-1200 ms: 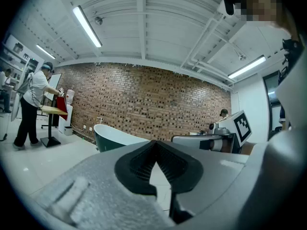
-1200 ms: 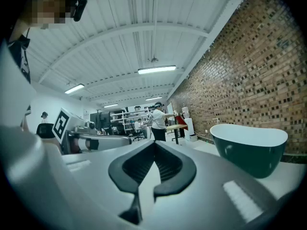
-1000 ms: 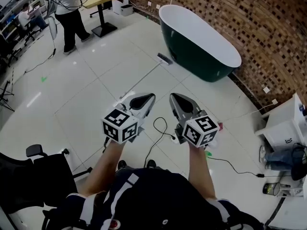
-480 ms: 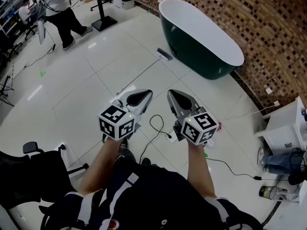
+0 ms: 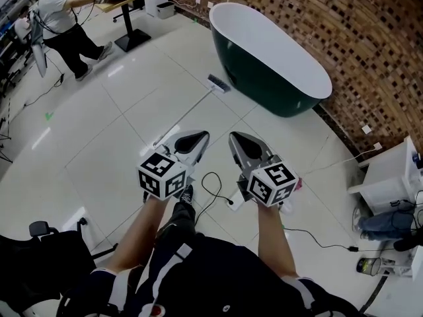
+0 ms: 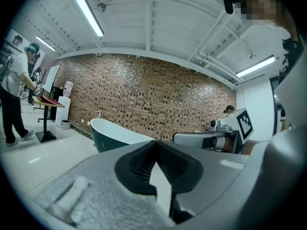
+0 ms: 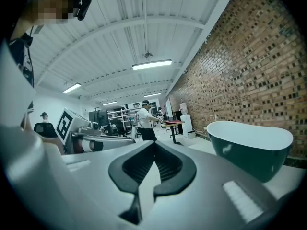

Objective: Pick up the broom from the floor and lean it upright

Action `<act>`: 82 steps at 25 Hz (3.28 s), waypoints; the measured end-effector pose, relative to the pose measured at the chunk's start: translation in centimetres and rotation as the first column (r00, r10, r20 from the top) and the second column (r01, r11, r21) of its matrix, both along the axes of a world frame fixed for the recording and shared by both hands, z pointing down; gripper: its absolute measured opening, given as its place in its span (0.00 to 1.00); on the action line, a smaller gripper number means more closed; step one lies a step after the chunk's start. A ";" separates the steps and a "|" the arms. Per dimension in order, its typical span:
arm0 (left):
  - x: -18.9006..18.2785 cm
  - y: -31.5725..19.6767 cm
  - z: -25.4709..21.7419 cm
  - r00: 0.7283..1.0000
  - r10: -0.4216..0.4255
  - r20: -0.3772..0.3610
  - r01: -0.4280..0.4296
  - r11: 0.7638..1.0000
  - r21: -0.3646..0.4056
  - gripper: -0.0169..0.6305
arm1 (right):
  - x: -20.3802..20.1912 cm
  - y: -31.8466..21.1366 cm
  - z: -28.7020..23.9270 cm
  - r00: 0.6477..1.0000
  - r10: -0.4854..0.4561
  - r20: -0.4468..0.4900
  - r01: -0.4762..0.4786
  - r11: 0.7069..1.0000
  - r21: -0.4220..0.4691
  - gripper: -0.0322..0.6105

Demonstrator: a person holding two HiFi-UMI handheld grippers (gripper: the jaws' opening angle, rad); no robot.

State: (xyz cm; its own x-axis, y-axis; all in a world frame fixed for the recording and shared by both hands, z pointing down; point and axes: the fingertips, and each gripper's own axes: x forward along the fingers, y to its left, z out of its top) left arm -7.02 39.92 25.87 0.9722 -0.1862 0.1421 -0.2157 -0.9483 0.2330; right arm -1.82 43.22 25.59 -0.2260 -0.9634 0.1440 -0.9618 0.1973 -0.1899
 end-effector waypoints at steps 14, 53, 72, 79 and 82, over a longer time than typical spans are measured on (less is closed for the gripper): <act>7.1 -16.9 2.4 0.996 0.092 -0.010 -0.092 0.995 -0.049 0.03 | 7.4 -15.9 1.4 0.994 0.110 -0.027 -0.111 0.992 -0.060 0.05; 29.2 -37.7 4.3 0.956 -0.278 0.092 0.282 0.959 -0.037 0.03 | 31.1 -40.0 3.9 0.960 -0.279 0.038 0.280 0.959 -0.043 0.06; 12.1 -51.8 10.9 0.735 -0.669 0.111 0.678 0.724 -0.125 0.03 | 15.1 -55.8 9.8 0.735 -0.677 -0.042 0.656 0.725 -0.210 0.05; 4.6 -53.4 14.7 0.560 -0.813 0.158 0.827 0.537 -0.166 0.03 | 7.3 -59.3 13.5 0.553 -0.833 -0.017 0.800 0.537 -0.267 0.05; 1.8 -53.4 16.5 0.475 -0.860 0.187 0.878 0.448 -0.169 0.03 | 4.1 -60.4 15.6 0.453 -0.891 -0.014 0.852 0.437 -0.290 0.05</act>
State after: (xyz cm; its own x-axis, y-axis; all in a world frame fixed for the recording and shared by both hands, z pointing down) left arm -5.24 -13.45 42.37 0.3070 -0.8846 0.3511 -0.9207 -0.1827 0.3449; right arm 2.31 -17.17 41.21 -0.8847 -0.2023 0.4199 -0.3177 0.9210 -0.2257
